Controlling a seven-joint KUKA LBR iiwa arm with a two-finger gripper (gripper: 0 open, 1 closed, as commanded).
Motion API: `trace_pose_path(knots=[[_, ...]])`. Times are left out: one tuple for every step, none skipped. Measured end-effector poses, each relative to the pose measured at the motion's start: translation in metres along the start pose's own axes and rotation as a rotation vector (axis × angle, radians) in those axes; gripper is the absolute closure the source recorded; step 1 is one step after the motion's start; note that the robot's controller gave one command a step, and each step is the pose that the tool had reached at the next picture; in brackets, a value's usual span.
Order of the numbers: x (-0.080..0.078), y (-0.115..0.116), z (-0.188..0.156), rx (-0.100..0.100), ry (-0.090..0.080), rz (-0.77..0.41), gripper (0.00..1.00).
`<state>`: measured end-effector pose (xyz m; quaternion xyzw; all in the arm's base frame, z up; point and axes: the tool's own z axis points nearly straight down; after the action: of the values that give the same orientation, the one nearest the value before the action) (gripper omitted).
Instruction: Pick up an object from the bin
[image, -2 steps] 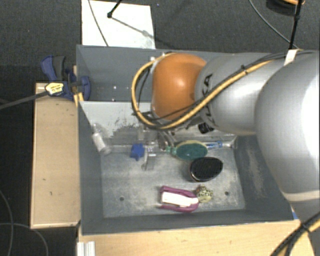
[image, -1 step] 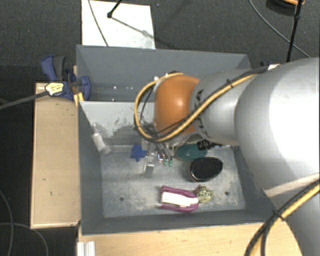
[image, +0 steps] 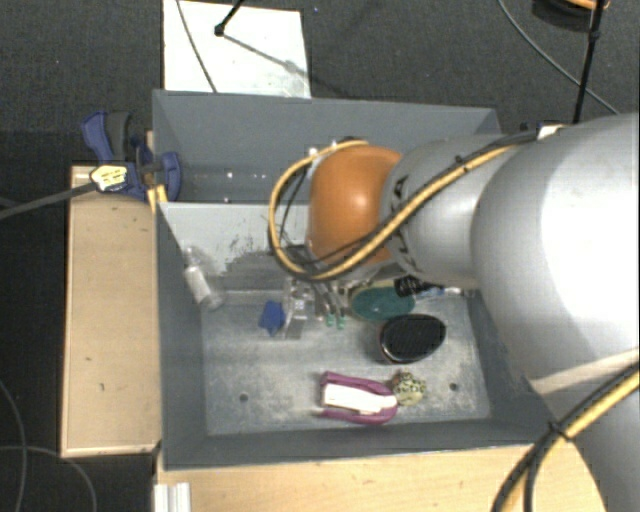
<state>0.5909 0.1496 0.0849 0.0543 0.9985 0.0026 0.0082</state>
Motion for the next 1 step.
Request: trace_pose_path(knots=[[0.0505, 0.0433, -0.0119, 0.002, 0.011, -0.017, 1.0]])
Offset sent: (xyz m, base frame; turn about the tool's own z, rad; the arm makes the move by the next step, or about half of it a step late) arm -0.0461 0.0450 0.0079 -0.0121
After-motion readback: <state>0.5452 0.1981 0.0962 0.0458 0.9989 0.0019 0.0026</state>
